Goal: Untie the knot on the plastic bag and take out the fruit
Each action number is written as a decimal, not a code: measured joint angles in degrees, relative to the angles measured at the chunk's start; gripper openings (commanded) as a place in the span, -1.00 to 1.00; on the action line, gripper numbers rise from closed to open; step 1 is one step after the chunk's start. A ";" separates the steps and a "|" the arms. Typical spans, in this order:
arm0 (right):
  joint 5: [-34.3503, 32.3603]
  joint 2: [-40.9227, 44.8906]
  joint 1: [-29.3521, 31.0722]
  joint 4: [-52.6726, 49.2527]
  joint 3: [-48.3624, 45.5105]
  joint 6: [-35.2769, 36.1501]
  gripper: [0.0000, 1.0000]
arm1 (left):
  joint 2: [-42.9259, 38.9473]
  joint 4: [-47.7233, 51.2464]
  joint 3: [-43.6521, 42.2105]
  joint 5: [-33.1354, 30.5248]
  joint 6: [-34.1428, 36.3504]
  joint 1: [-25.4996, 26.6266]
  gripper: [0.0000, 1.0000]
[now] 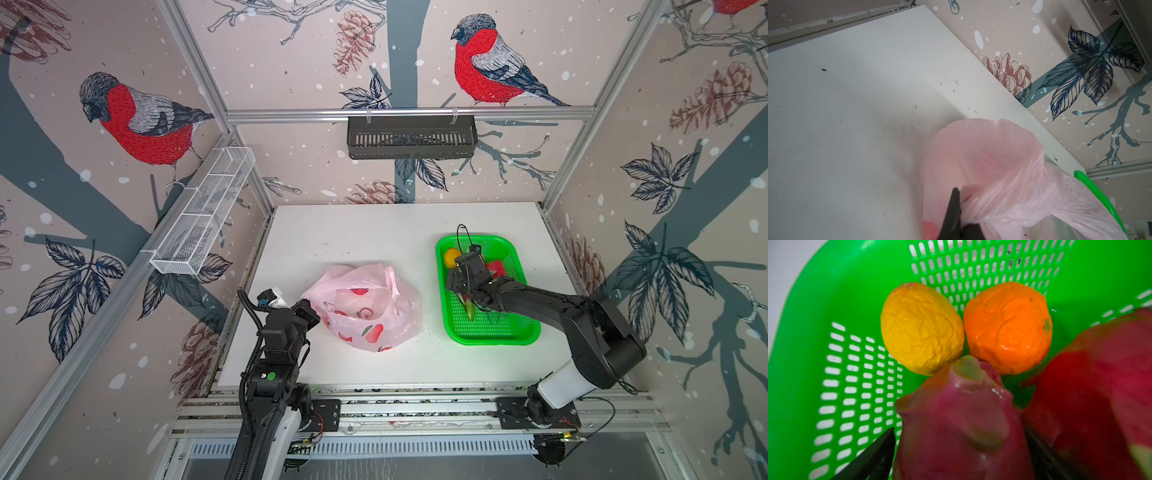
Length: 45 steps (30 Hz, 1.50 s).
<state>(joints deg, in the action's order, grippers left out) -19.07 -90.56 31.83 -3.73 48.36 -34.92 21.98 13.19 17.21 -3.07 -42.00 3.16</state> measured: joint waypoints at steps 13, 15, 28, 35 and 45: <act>-2.36 4.37 0.87 -3.23 1.57 0.24 0.91 | 0.11 -0.02 0.00 0.07 -0.02 0.00 -1.00; -2.73 5.11 1.11 -3.96 1.81 0.24 0.91 | 0.11 -0.02 0.00 0.09 -0.02 0.00 -1.00; -7.76 14.47 5.95 -9.81 7.21 0.28 0.88 | -0.09 0.02 3.41 1.73 0.07 0.00 -1.00; -11.19 18.18 13.03 -11.65 12.79 2.12 0.84 | 0.39 -0.07 6.62 4.72 0.42 0.00 -1.00; -13.88 15.21 27.80 -10.51 24.79 8.81 0.75 | 1.25 -0.59 8.50 7.56 1.51 0.00 -1.00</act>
<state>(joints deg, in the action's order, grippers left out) -32.95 -75.35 59.64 -14.24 73.14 -26.11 23.22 12.60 25.71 4.49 -40.49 3.16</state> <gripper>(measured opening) 0.880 0.048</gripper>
